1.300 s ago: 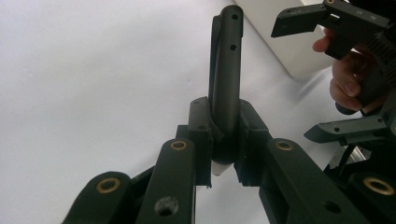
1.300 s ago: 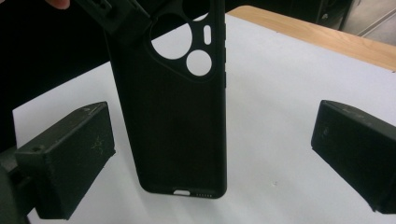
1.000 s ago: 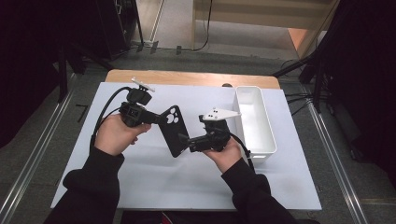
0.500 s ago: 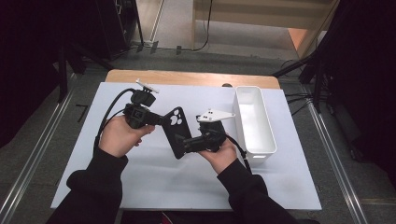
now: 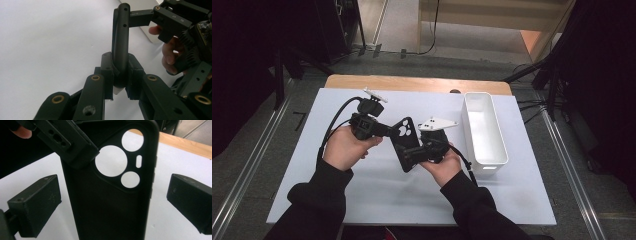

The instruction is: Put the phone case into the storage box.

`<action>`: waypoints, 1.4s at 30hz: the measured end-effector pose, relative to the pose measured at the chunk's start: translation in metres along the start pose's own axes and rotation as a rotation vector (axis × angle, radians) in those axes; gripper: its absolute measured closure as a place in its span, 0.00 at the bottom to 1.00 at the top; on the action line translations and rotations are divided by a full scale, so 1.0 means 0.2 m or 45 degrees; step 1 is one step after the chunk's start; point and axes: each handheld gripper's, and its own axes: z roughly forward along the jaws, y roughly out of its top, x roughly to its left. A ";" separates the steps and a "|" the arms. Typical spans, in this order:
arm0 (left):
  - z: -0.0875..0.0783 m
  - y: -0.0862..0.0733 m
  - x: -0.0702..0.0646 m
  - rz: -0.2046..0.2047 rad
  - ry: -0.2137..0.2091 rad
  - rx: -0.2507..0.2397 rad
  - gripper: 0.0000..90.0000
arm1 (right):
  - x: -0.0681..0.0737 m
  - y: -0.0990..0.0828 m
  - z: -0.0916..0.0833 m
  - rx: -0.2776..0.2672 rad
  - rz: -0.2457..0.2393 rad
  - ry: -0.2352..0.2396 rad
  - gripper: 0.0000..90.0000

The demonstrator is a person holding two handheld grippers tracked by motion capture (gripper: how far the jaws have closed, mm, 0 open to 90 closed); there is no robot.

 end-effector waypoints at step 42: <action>-0.09 0.00 -0.03 -0.009 -0.064 -0.120 0.72 | 0.01 0.01 0.03 0.071 -0.039 0.011 0.14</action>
